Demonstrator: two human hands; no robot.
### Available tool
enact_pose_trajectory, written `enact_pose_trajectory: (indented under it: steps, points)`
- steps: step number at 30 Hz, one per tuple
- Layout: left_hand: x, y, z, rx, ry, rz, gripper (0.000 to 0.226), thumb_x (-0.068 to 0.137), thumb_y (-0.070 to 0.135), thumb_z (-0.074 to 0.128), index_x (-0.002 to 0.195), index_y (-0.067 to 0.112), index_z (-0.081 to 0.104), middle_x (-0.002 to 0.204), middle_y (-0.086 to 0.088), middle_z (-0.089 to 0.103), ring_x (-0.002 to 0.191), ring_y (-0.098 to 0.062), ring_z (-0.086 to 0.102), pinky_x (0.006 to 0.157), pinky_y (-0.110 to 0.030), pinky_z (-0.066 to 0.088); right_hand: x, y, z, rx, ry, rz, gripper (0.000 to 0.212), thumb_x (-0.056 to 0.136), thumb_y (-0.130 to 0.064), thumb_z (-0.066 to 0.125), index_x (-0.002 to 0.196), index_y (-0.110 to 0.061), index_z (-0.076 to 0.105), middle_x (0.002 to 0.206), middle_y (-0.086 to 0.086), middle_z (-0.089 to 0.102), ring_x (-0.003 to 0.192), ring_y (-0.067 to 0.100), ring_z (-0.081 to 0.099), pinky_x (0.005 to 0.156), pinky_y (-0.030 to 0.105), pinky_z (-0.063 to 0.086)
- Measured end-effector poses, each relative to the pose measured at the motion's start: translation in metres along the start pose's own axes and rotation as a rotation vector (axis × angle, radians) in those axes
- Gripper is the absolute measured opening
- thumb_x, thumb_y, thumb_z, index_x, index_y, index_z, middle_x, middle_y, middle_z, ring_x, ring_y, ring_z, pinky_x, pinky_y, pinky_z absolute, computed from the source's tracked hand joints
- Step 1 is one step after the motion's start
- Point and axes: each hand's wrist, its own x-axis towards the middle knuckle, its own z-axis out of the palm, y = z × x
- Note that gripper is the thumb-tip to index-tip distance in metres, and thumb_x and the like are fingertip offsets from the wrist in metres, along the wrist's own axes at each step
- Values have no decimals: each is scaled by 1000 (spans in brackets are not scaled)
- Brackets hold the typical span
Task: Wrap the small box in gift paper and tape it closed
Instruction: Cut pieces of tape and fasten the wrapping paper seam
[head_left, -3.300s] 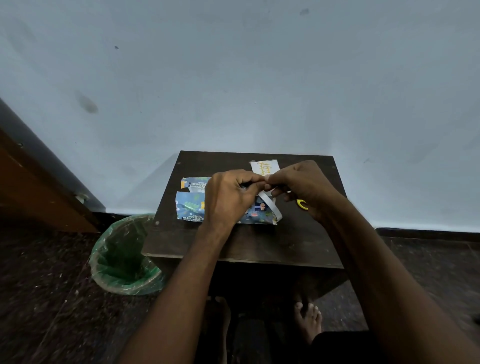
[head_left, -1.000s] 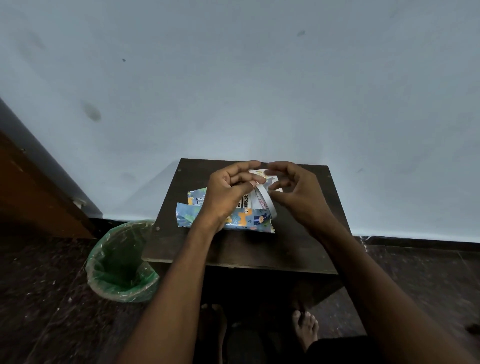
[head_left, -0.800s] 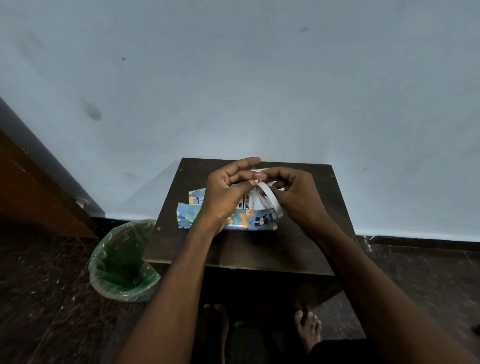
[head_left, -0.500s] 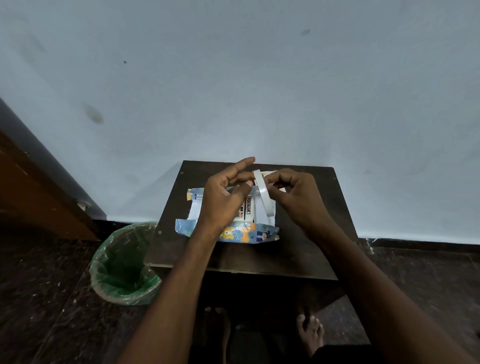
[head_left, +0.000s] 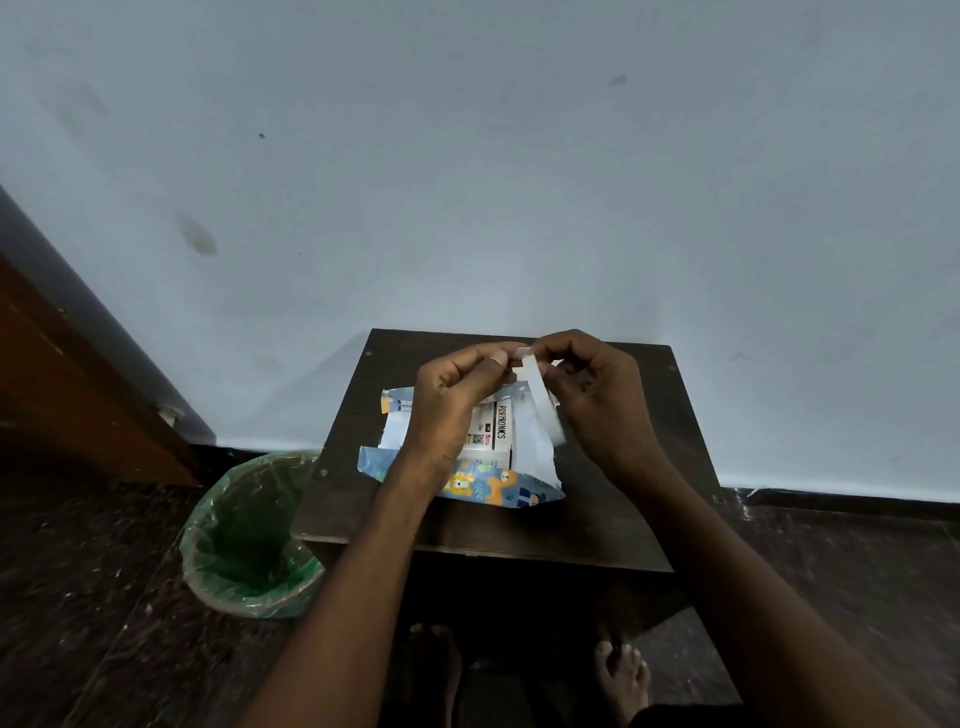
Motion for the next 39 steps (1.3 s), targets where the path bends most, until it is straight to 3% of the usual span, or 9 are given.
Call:
enact_pose_trajectory:
  steps: [7, 11, 13, 20, 26, 34, 39]
  points:
    - [-3, 4, 5, -19, -33, 49, 23, 99, 1, 68, 120, 2, 78, 118, -6, 80, 113, -24, 76, 95, -30, 59, -2, -1, 0, 80, -13, 76, 12, 96, -8, 72, 100, -18, 78, 87, -8, 76, 76, 26, 67, 71, 51, 60]
    - [-1, 3, 3, -64, 1, 7, 22, 100, 8, 69, 119, 1, 78, 115, -13, 80, 110, -33, 76, 98, -45, 60, -2, -4, -1, 106, -60, 76, 13, 97, -7, 71, 101, -17, 78, 89, -5, 76, 80, 33, 68, 74, 47, 59]
    - [-1, 3, 3, -84, 14, -22, 22, 100, 11, 70, 118, 1, 78, 113, -15, 80, 110, -37, 75, 101, -51, 58, -2, -4, 0, 99, -74, 75, 14, 97, -6, 71, 99, -17, 78, 89, -6, 76, 78, 29, 67, 74, 43, 58]
    - [0, 3, 3, -82, 54, -41, 19, 97, 13, 75, 112, 3, 81, 106, -16, 81, 100, -34, 77, 96, -53, 59, -3, -5, -1, 95, -103, 85, 15, 97, -3, 70, 98, -15, 79, 87, -9, 75, 73, 11, 63, 69, 31, 55]
    - [2, -1, 4, -98, 100, -52, 12, 95, 13, 78, 100, 5, 83, 98, -21, 79, 92, -37, 75, 94, -57, 60, -3, -7, 1, 50, -124, 54, 18, 95, 1, 69, 97, -15, 78, 94, -7, 77, 76, 10, 64, 72, 30, 55]
    - [2, 0, 6, -122, 119, -73, 11, 94, 13, 78, 98, 4, 83, 99, -21, 79, 92, -36, 75, 91, -51, 60, -3, -4, 3, -50, -115, 37, 19, 94, -2, 69, 94, -19, 77, 93, -12, 75, 80, 11, 64, 71, 21, 46]
    - [3, 4, 8, -124, 176, -62, 11, 96, 19, 78, 99, 10, 84, 104, -14, 80, 95, -25, 76, 91, -42, 61, -4, -1, 3, -136, -101, 22, 19, 92, 1, 66, 93, -16, 75, 90, -11, 73, 80, 6, 63, 73, 14, 45]
